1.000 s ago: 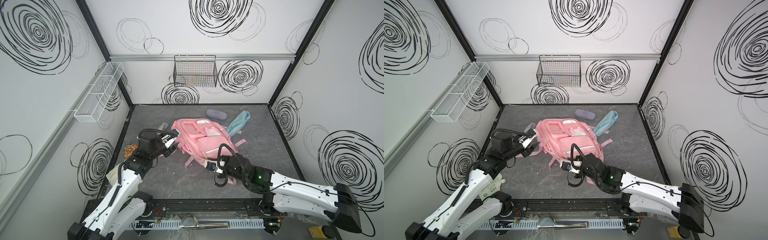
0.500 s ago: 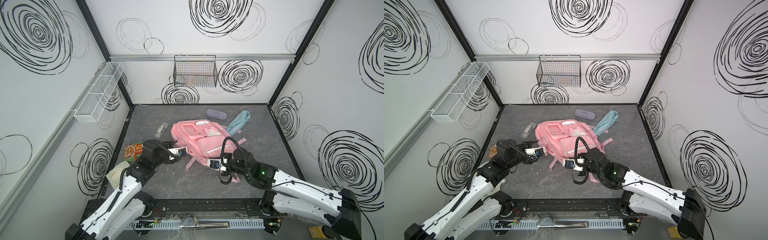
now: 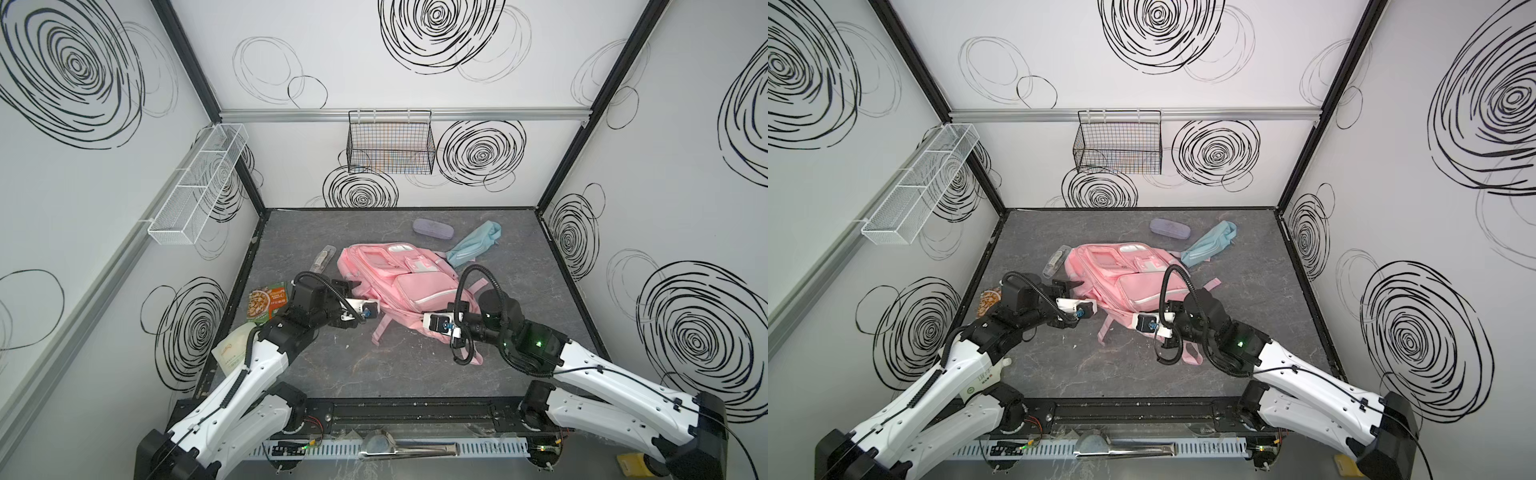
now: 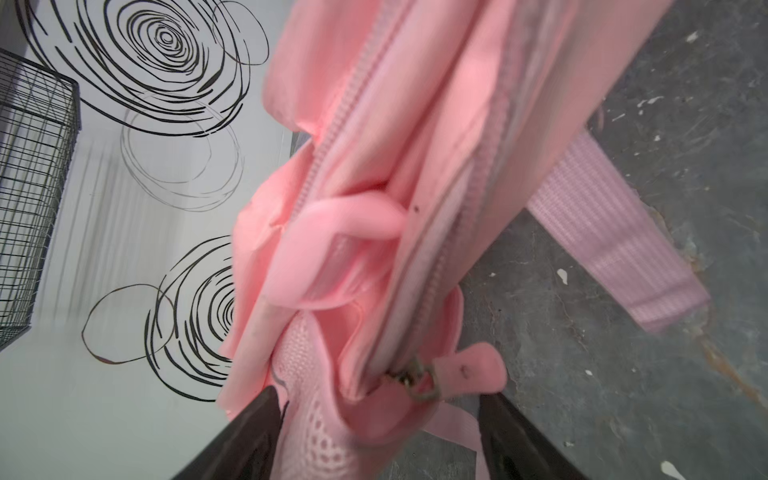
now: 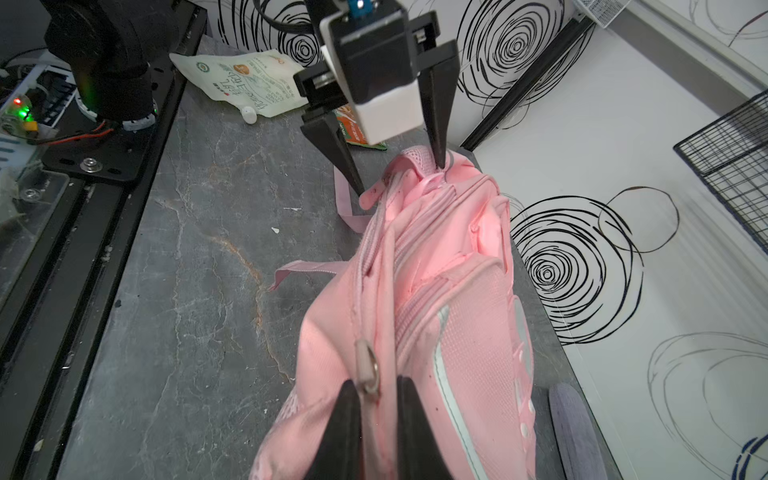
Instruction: Pack the student bag
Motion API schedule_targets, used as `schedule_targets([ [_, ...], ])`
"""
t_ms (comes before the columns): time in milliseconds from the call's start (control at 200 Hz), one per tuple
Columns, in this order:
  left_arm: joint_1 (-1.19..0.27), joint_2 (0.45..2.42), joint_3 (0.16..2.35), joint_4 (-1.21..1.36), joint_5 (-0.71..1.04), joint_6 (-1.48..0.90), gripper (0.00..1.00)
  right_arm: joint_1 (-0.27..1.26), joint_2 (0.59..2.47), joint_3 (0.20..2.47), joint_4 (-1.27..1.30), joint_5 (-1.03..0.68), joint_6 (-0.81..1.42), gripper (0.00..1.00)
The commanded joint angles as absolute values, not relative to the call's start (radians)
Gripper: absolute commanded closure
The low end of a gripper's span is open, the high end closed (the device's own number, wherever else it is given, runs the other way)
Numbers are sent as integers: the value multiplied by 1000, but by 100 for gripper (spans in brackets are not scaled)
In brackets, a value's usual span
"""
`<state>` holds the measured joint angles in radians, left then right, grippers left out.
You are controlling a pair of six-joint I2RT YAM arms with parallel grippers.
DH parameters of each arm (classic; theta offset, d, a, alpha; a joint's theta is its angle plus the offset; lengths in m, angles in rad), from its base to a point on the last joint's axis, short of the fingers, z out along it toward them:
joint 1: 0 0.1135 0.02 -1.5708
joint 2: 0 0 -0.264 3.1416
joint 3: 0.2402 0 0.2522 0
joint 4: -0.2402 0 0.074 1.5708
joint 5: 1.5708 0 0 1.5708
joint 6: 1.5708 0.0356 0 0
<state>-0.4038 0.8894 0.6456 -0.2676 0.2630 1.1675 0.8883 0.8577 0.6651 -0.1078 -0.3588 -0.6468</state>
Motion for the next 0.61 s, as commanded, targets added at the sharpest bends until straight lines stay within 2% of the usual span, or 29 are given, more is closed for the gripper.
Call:
schedule_targets([
  [0, -396, 891, 651, -216, 322, 1182, 25, 875, 802, 739, 66, -458, -634, 100],
  [140, -369, 896, 655, -196, 390, 1170, 33, 863, 779, 741, 45, -467, -628, 100],
  [320, -369, 919, 668, -215, 460, 1166, 54, 833, 763, 730, 57, -491, -618, 100],
  [465, -371, 918, 651, -200, 483, 1165, 57, 804, 758, 732, 74, -536, -605, 100],
  [600, -370, 902, 643, -191, 538, 1154, 86, 782, 764, 726, 106, -510, -581, 100],
])
